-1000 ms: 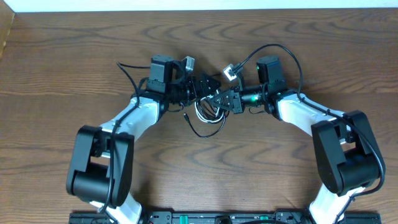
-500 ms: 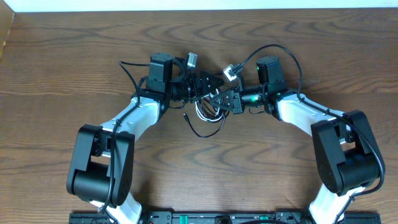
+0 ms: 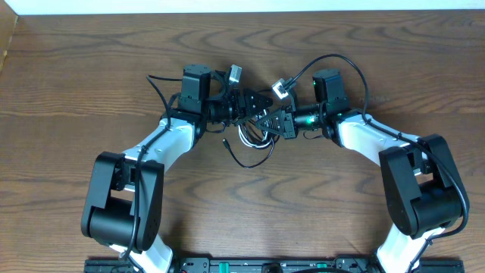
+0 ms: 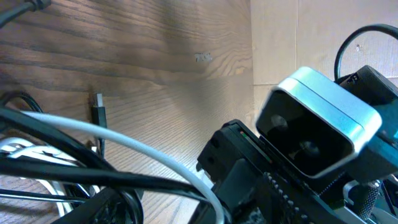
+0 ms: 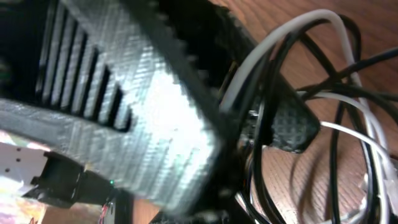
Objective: Untangle cables
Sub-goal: 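Hold the raised cable loops between both grippers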
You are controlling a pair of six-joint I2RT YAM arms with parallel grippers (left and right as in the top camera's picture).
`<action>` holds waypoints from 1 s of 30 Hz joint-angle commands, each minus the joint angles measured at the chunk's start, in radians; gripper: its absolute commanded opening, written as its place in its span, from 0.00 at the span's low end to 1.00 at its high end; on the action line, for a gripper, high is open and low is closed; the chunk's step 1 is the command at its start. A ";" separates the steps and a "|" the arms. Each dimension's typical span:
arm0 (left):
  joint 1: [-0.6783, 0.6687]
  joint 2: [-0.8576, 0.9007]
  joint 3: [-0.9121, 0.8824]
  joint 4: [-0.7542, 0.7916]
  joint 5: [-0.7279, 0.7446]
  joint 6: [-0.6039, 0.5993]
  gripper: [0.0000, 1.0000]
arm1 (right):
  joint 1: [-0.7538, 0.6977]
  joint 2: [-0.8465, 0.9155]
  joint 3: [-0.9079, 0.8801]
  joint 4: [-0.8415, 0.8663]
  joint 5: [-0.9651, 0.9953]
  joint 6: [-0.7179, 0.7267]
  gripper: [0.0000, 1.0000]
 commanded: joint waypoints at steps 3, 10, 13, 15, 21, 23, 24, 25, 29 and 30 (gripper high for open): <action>-0.001 0.015 0.016 0.002 0.012 0.000 0.58 | -0.002 0.002 -0.001 -0.001 -0.100 -0.053 0.01; -0.001 0.015 0.016 0.002 0.023 -0.001 0.27 | -0.002 0.002 -0.001 -0.001 -0.098 -0.053 0.01; -0.001 0.015 0.016 0.002 0.023 0.000 0.15 | -0.003 0.002 -0.001 -0.001 -0.084 -0.053 0.06; -0.001 0.015 0.016 0.001 0.023 0.000 0.08 | -0.012 0.002 -0.001 0.000 -0.084 -0.053 0.37; -0.001 0.015 0.016 0.000 0.023 -0.002 0.07 | -0.073 0.002 -0.001 0.000 -0.188 -0.134 0.75; -0.001 0.015 0.016 0.000 0.023 -0.023 0.08 | -0.096 0.002 -0.001 -0.001 -0.253 -0.174 0.85; -0.001 0.015 0.016 0.001 0.023 -0.034 0.08 | -0.105 0.002 -0.001 -0.001 -0.268 -0.181 0.88; -0.001 0.015 0.016 0.001 0.022 -0.043 0.08 | -0.115 0.002 -0.001 -0.001 -0.273 -0.183 0.92; -0.001 0.015 0.016 -0.004 0.023 -0.056 0.08 | -0.143 0.002 -0.001 -0.001 -0.270 -0.184 0.95; -0.001 0.015 0.016 -0.006 0.023 -0.072 0.07 | -0.148 0.002 -0.001 -0.002 -0.262 -0.184 0.95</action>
